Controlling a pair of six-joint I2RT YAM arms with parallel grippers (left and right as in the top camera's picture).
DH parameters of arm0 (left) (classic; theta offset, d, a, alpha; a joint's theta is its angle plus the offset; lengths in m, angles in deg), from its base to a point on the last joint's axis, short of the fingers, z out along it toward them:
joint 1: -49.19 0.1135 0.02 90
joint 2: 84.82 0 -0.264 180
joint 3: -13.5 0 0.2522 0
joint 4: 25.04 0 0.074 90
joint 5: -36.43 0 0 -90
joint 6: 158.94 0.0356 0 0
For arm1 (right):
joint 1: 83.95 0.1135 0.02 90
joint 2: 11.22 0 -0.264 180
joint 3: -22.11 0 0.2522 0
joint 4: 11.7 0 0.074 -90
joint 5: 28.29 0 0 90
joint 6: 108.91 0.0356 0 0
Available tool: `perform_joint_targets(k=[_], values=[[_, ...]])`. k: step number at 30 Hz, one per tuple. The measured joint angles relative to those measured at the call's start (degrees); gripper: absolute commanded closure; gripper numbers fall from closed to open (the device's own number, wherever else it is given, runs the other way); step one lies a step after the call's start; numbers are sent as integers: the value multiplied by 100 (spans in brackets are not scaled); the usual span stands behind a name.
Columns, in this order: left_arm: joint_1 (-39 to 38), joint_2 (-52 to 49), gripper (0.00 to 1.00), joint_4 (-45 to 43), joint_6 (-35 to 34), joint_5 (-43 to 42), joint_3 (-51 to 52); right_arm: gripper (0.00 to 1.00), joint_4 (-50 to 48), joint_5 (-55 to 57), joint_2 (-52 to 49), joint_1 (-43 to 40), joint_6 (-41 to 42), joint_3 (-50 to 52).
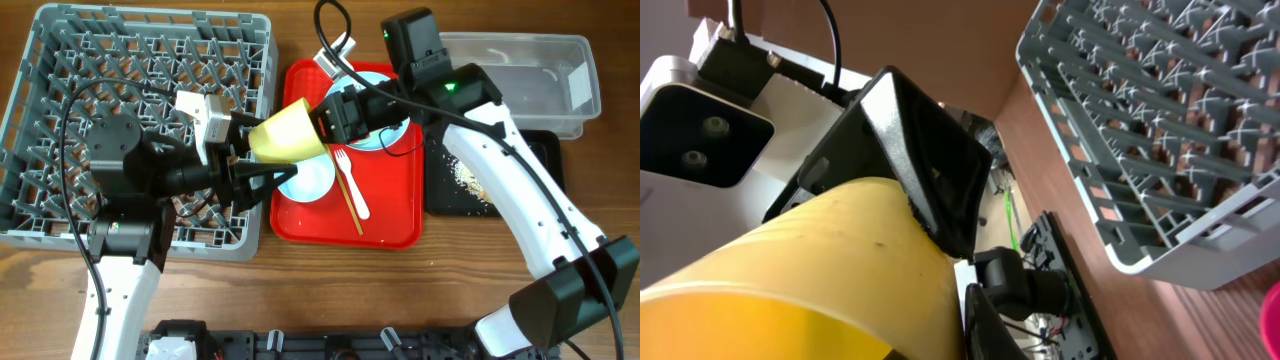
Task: Sort waste into correct bins and load items into the dishwasher rack
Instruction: 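Hand the yellow cup from the right gripper to the left gripper, then lower the yellow cup into the dish rack with the left gripper and release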
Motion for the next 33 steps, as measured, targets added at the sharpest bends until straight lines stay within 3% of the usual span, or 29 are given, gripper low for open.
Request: perform_joint_targets(k=[6, 21, 33], values=[[0, 0, 19, -22, 0, -4, 0, 93, 2, 0, 0, 87, 76, 0], [0, 0, 40, -20, -20, 42, 0, 92, 2, 2, 0, 142, 186, 0], [-33, 13, 54, 658, 2, 608, -44, 76, 4, 337, -42, 138, 223, 4]])
